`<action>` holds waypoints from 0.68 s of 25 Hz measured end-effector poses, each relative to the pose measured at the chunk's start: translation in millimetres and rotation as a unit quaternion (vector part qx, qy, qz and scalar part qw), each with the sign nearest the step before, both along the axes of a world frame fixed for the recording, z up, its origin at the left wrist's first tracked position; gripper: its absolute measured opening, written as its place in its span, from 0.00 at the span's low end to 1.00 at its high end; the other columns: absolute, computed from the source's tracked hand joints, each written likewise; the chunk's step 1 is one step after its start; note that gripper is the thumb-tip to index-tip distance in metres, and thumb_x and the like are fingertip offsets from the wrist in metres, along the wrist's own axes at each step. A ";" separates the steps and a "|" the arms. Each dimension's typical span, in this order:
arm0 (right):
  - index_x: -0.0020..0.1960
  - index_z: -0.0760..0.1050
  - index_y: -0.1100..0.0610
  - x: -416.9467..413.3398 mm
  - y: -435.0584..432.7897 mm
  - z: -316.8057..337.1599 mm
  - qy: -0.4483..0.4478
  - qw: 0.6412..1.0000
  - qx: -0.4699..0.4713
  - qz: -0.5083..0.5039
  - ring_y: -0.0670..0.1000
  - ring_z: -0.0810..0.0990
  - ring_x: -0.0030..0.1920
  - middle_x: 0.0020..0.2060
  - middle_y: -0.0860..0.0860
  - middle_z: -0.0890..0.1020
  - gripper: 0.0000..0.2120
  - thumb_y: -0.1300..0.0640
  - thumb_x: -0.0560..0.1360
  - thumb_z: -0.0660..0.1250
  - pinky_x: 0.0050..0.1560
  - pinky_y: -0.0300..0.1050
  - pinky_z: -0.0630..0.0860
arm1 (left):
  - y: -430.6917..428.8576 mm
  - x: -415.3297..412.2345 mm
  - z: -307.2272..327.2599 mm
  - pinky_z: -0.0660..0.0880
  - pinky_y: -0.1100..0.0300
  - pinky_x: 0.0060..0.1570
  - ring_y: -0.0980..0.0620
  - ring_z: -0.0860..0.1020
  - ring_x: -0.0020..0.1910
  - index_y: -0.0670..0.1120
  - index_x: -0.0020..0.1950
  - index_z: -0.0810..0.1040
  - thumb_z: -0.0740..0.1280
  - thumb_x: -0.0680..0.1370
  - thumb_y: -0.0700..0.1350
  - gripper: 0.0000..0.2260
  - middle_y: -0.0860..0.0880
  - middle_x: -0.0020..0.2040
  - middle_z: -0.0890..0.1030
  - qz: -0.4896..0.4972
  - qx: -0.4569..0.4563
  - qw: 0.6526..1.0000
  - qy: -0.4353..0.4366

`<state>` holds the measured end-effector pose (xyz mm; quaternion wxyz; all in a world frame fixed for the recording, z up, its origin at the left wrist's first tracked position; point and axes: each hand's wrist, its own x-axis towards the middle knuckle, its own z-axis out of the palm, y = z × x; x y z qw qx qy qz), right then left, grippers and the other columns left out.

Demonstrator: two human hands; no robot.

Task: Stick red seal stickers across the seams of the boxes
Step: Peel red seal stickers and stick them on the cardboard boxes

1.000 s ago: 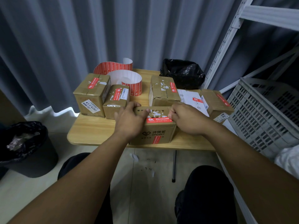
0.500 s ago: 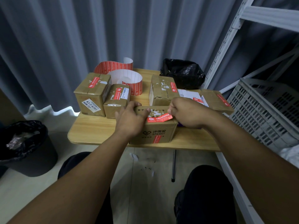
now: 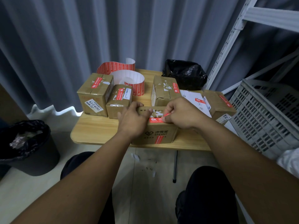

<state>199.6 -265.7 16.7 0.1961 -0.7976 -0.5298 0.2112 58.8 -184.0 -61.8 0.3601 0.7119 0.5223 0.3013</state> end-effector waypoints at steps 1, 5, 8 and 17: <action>0.43 0.83 0.56 -0.4 -0.9 0.5 0.015 1.000 0.000 -0.001 0.50 0.80 0.46 0.40 0.49 0.82 0.02 0.59 0.74 0.75 0.47 0.46 0.76 | 0.4 0.0 -0.5 0.64 0.50 0.62 0.42 0.65 0.66 0.55 0.66 0.74 0.66 0.78 0.61 0.19 0.45 0.67 0.75 -0.001 0.001 1.000 -0.001; 0.45 0.84 0.61 0.0 -2.2 2.9 0.070 0.998 -0.002 -0.008 0.48 0.81 0.47 0.41 0.49 0.84 0.03 0.61 0.75 0.73 0.47 0.44 0.76 | 1.2 -0.8 -0.9 0.64 0.51 0.62 0.43 0.64 0.67 0.55 0.67 0.74 0.65 0.79 0.61 0.19 0.45 0.68 0.74 -0.006 -0.002 1.000 -0.004; 0.40 0.82 0.57 -0.2 -2.1 1.8 0.099 0.995 0.006 -0.020 0.52 0.81 0.47 0.44 0.54 0.85 0.05 0.62 0.74 0.72 0.50 0.47 0.77 | 0.2 -1.0 -0.4 0.64 0.51 0.61 0.43 0.64 0.67 0.55 0.67 0.74 0.65 0.79 0.61 0.19 0.45 0.67 0.74 -0.008 -0.009 1.000 -0.009; 0.43 0.83 0.63 3.1 -0.2 0.1 0.206 0.975 0.031 -0.072 0.50 0.77 0.35 0.37 0.59 0.83 0.03 0.63 0.73 0.72 0.40 0.46 0.74 | 2.2 -0.7 -1.5 0.62 0.53 0.62 0.42 0.64 0.67 0.56 0.65 0.74 0.65 0.79 0.62 0.18 0.45 0.67 0.75 -0.010 -0.008 1.000 -0.006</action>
